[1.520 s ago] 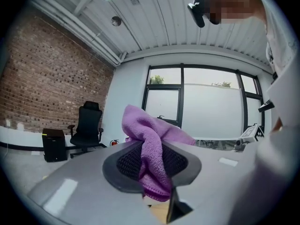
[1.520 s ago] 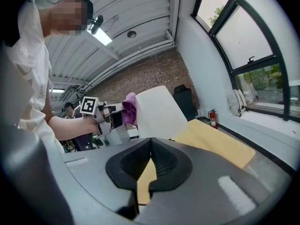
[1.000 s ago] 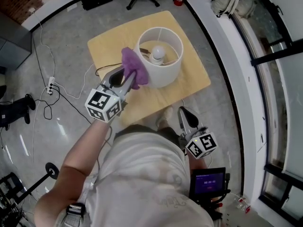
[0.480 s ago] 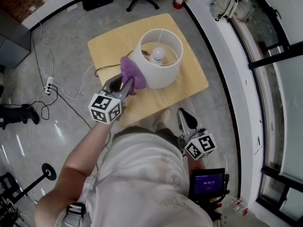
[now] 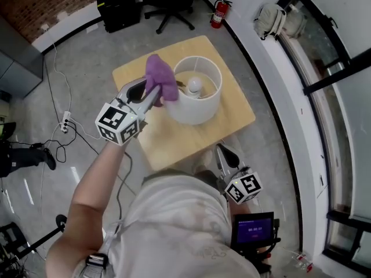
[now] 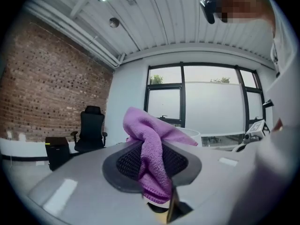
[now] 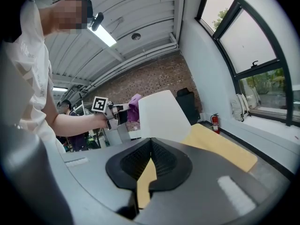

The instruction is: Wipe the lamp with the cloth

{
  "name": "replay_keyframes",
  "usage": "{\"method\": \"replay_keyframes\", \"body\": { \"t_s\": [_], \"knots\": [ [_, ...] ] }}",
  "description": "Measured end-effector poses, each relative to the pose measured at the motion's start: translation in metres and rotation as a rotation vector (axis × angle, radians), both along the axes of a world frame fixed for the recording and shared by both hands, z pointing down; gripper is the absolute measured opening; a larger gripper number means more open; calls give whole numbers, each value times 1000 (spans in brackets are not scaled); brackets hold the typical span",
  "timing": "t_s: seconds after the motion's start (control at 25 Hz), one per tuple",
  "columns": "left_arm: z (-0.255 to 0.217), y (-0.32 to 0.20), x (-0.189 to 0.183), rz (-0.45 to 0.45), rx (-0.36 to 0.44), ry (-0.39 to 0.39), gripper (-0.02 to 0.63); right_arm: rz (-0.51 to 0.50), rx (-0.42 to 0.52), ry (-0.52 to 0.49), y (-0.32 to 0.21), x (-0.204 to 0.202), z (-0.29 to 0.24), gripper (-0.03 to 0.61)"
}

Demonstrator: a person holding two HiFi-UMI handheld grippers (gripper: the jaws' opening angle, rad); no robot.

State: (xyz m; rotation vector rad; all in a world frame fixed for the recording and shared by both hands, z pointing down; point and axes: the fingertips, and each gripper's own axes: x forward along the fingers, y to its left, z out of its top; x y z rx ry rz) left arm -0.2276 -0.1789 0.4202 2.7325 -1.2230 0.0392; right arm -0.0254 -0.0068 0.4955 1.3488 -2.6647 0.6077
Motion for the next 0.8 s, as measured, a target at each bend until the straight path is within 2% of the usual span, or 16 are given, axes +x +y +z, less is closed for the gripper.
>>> {"method": "replay_keyframes", "body": {
  "t_s": [0.16, 0.32, 0.56, 0.8],
  "knots": [
    [20, -15, 12, 29, -22, -97, 100, 29, 6, 4, -3, 7, -2, 14],
    [36, -20, 15, 36, -43, -124, 100, 60, 4, 13, 1, 17, -3, 14],
    [73, -27, 10, 22, -103, -214, 100, 70, 3, 7, 1, 15, -1, 14],
    [108, -30, 3, 11, -167, -234, 100, 47, -8, 5, -2, 15, 5, 14]
  ]
}}
